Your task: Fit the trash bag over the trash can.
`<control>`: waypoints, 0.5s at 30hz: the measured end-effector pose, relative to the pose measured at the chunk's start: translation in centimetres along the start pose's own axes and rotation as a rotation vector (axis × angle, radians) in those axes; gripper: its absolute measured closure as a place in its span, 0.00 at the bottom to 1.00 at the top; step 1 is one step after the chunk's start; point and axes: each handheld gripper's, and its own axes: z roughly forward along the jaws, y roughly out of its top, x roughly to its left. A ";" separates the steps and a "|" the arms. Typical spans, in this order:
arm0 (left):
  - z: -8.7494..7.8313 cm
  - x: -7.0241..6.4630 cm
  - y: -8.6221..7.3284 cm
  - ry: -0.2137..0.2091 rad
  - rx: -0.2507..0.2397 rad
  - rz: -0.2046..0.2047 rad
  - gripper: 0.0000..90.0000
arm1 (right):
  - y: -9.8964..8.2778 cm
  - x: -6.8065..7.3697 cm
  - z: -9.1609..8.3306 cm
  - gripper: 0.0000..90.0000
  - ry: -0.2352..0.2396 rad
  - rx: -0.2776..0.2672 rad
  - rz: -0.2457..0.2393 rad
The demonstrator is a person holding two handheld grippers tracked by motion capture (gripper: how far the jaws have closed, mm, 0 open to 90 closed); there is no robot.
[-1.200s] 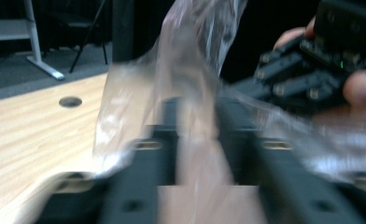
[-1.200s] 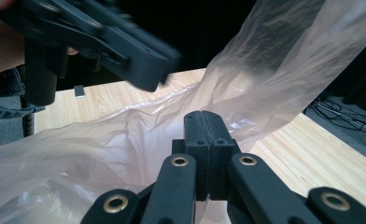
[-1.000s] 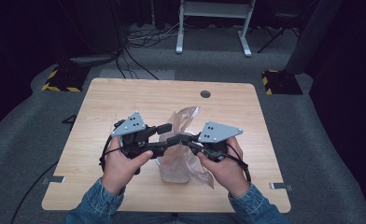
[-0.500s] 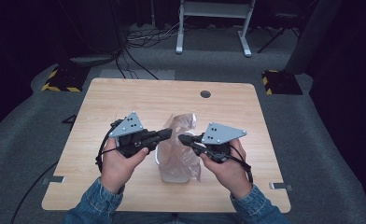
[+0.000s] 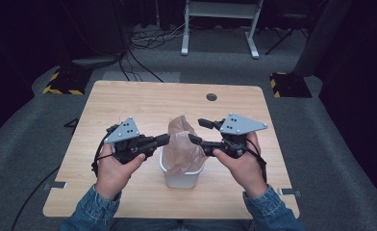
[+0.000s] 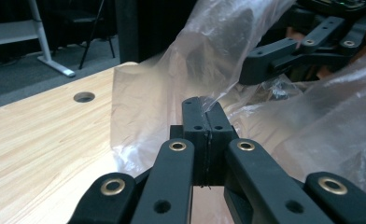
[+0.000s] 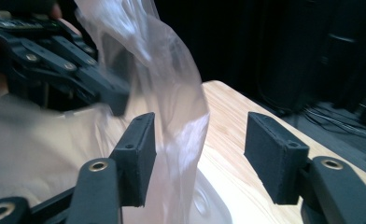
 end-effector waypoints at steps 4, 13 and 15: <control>0.0 -0.1 0.1 -0.008 0.000 0.010 1.00 | 0.8 0.4 1.0 0.61 0.040 0.023 -0.021; -1.4 1.3 -0.4 0.020 0.014 0.006 1.00 | 0.5 -1.6 0.1 1.00 -0.003 0.079 0.011; -1.3 1.7 -0.4 0.037 0.032 0.010 1.00 | 0.3 -1.9 -0.4 1.00 -0.009 0.073 0.020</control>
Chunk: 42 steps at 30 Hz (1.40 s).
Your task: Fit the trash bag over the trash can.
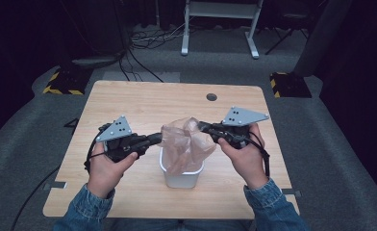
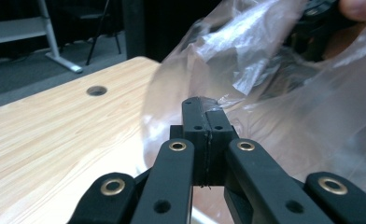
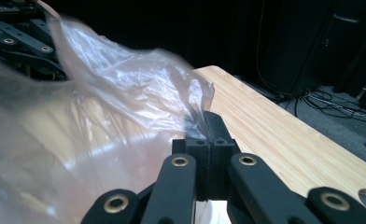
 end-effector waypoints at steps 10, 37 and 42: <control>3.0 3.7 -2.2 0.006 0.121 -0.109 1.00 | -3.4 -2.5 2.5 1.00 -0.037 0.097 0.079; 5.6 5.3 -5.5 -0.010 0.237 -0.212 0.99 | -9.0 -3.3 5.8 1.00 0.040 0.245 0.197; 5.4 5.0 -5.0 0.006 0.206 -0.173 0.98 | -9.5 -3.8 5.5 1.00 0.016 0.263 0.210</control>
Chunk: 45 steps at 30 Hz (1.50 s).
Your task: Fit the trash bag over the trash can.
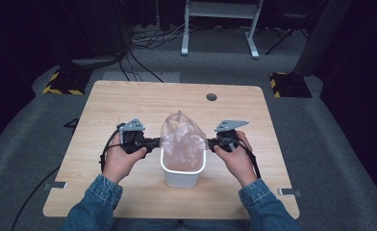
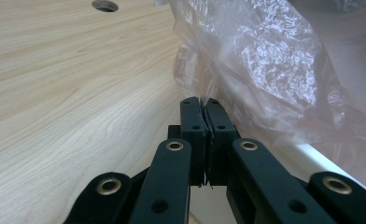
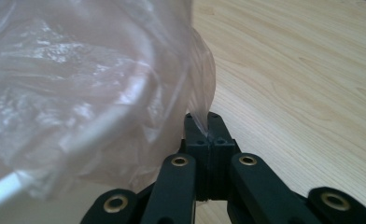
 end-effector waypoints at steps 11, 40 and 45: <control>-2.3 0.1 -0.1 0.055 -0.147 0.016 0.58 | 1.3 0.3 -4.1 0.57 -0.072 -0.269 -0.010; -5.1 -4.5 -0.5 -0.044 -0.139 0.259 1.00 | 2.6 5.2 -6.5 1.00 0.169 -0.205 -0.282; -6.2 -4.7 -3.0 -0.053 -0.112 0.302 1.00 | 0.4 6.4 -7.9 1.00 0.208 -0.202 -0.309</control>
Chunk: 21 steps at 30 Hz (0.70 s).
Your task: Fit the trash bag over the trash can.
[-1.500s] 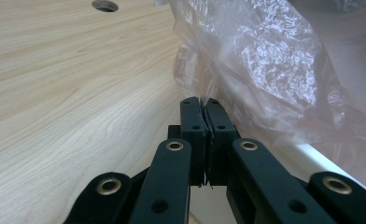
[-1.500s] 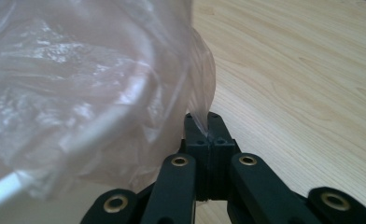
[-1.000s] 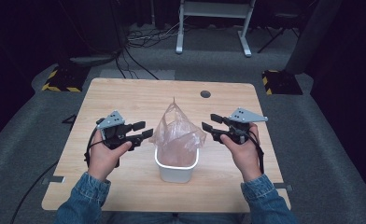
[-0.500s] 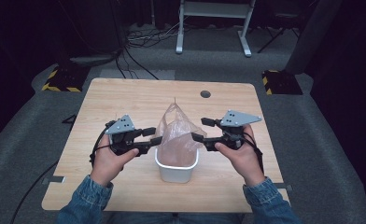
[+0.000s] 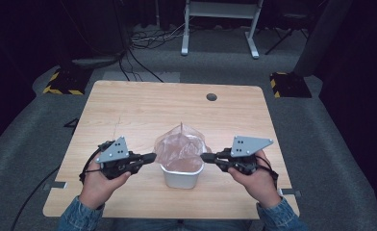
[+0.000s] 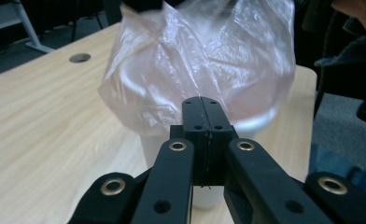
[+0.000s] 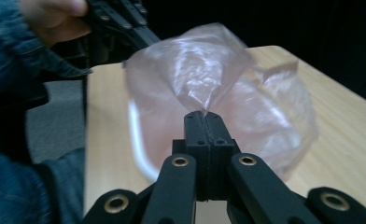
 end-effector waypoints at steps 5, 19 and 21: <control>0.0 -0.8 -1.2 -0.052 0.015 0.022 1.00 | -1.8 1.5 -0.5 1.00 0.040 0.032 -0.010; 1.6 -0.8 -2.8 -0.091 0.032 -0.004 1.00 | -4.9 1.9 1.1 1.00 0.036 0.137 0.012; 1.7 -0.6 -3.0 -0.087 0.027 -0.006 1.00 | -5.1 1.8 1.2 1.00 0.035 0.133 0.020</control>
